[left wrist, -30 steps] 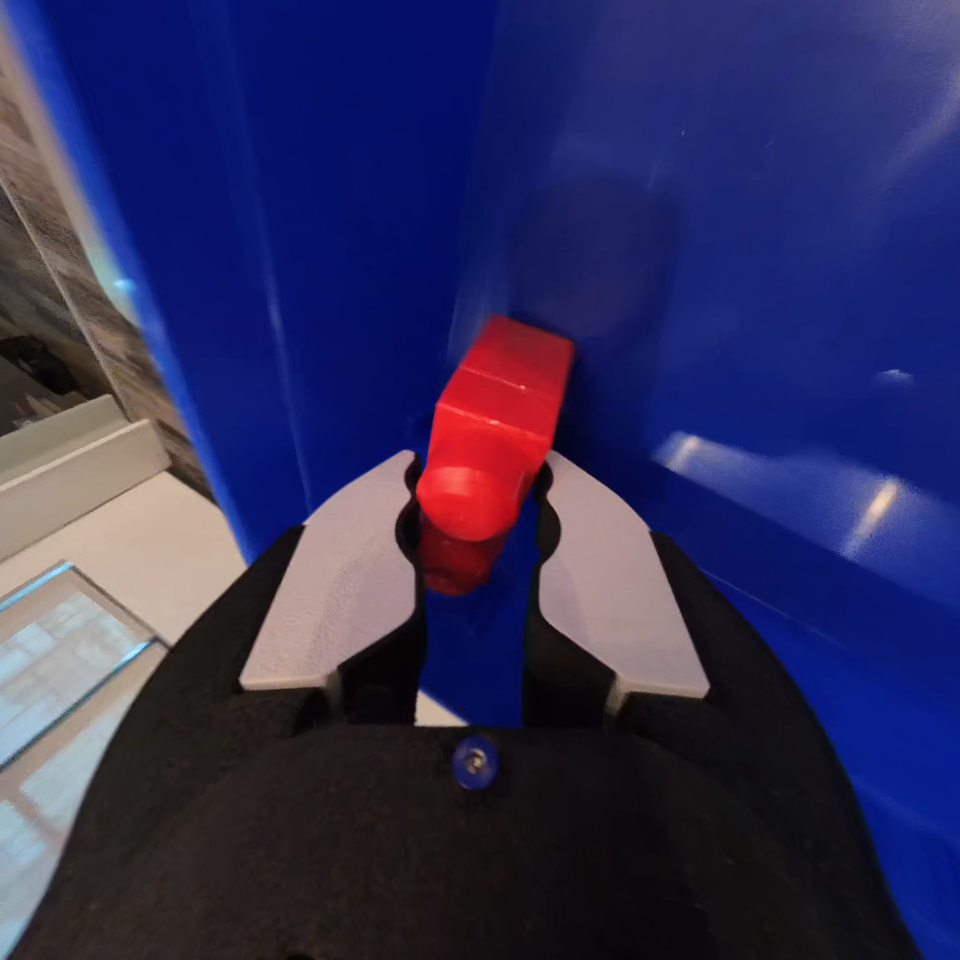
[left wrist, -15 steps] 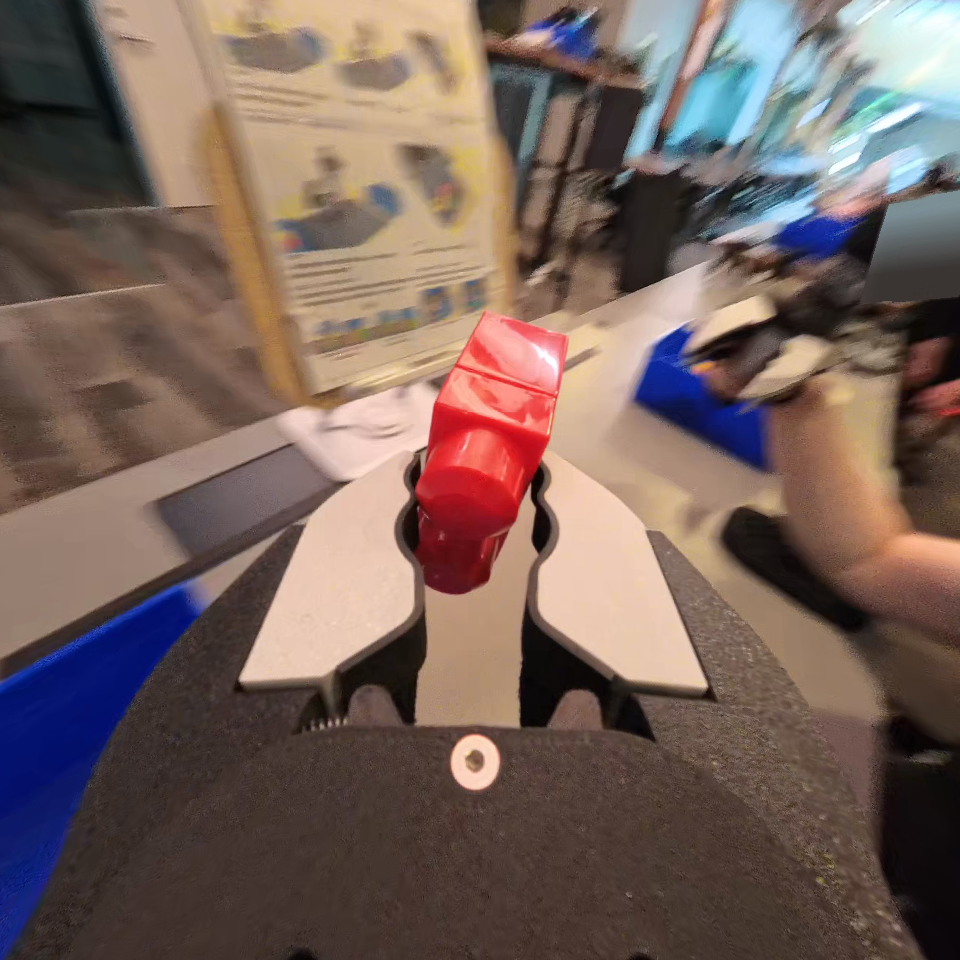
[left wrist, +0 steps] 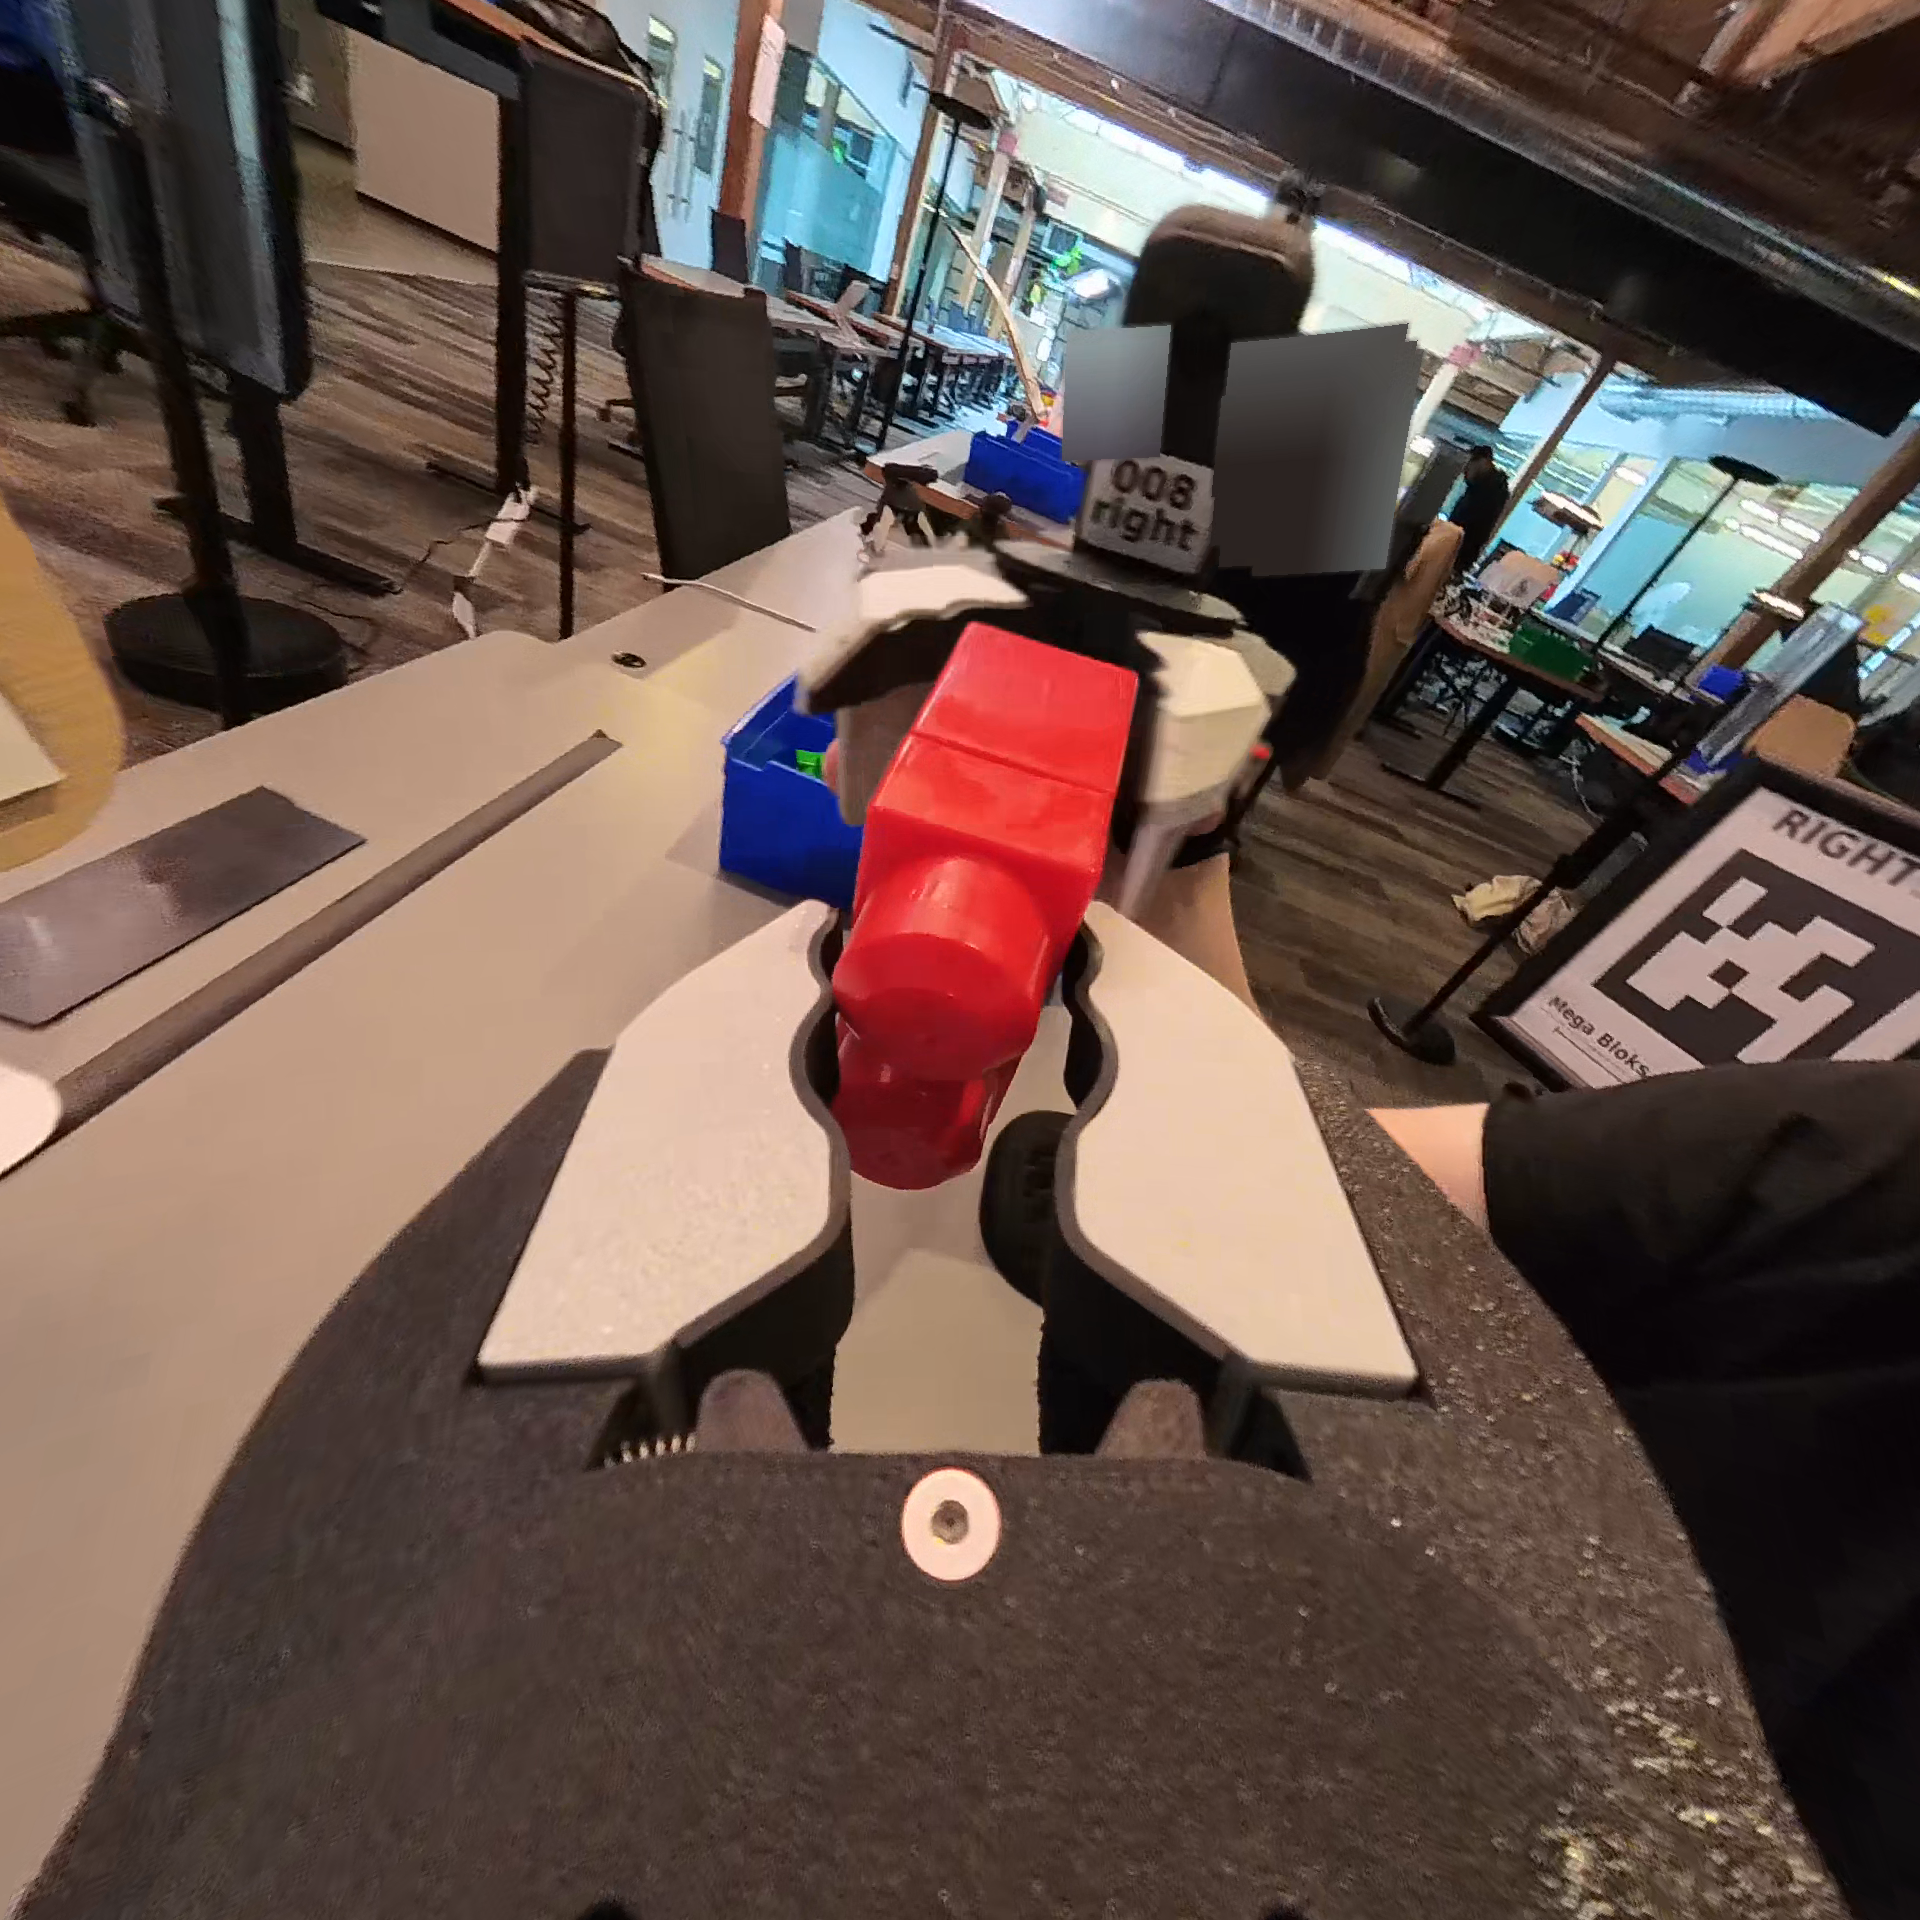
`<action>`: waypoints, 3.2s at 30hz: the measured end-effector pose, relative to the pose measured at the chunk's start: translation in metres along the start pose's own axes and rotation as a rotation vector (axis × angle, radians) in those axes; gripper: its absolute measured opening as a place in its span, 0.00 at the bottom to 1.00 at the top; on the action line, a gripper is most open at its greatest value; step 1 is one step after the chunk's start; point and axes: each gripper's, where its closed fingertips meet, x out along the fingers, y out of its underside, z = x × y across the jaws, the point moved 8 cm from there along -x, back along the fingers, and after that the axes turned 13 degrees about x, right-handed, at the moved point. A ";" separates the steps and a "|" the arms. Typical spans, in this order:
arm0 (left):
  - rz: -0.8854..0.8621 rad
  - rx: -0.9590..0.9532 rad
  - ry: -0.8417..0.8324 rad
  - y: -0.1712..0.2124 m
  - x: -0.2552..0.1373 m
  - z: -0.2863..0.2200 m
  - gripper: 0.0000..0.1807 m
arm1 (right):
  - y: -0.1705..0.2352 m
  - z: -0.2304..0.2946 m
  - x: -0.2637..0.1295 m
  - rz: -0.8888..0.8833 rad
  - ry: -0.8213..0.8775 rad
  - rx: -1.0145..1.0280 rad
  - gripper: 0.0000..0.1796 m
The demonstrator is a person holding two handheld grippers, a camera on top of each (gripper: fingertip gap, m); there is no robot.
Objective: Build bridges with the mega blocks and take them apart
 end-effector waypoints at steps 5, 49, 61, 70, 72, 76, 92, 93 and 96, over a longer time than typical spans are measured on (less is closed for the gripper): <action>0.008 0.005 0.045 -0.001 0.020 -0.003 0.24 | -0.004 -0.012 -0.016 -0.003 -0.111 0.100 0.20; -0.509 0.026 -0.090 -0.013 -0.054 0.022 0.19 | -0.018 -0.044 -0.059 -0.315 -0.177 0.271 0.19; -0.388 0.030 0.053 -0.013 -0.036 0.007 0.19 | 0.038 -0.033 -0.307 -0.142 1.172 0.344 0.20; -0.376 0.009 0.107 -0.011 -0.031 0.003 0.19 | 0.119 -0.048 -0.389 -0.167 1.373 0.759 0.20; -0.375 0.019 0.104 -0.012 -0.031 0.002 0.19 | 0.127 -0.053 -0.388 -0.109 1.357 0.800 0.20; -0.371 0.021 0.105 -0.011 -0.030 0.001 0.19 | 0.134 -0.058 -0.383 -0.058 1.315 0.855 0.20; -0.360 0.021 0.116 -0.011 -0.029 -0.001 0.19 | 0.063 -0.023 -0.355 -0.202 1.389 0.506 0.33; -0.362 0.024 0.116 -0.012 -0.029 -0.001 0.19 | 0.055 -0.022 -0.342 -0.200 1.319 0.450 0.33; -0.366 0.026 0.114 -0.012 -0.030 -0.001 0.19 | 0.024 -0.018 -0.296 -0.212 1.076 0.261 0.34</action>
